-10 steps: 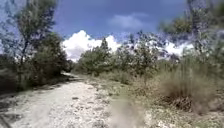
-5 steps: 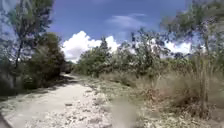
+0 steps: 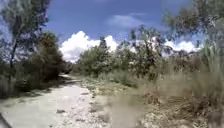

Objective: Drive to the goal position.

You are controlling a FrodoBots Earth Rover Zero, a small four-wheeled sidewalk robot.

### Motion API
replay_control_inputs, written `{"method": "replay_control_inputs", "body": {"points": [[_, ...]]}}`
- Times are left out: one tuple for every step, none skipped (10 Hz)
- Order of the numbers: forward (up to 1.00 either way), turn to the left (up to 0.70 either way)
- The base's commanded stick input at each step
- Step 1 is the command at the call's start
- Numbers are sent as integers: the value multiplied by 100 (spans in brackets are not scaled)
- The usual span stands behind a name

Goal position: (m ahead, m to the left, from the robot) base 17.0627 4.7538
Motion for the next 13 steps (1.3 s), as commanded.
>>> {"method": "replay_control_inputs", "body": {"points": [[0,0],[0,0],[0,0],[0,0],[0,0],[1,0],[18,0],[50,0],[50,0],[50,0],[50,0],[50,0],[50,0]]}}
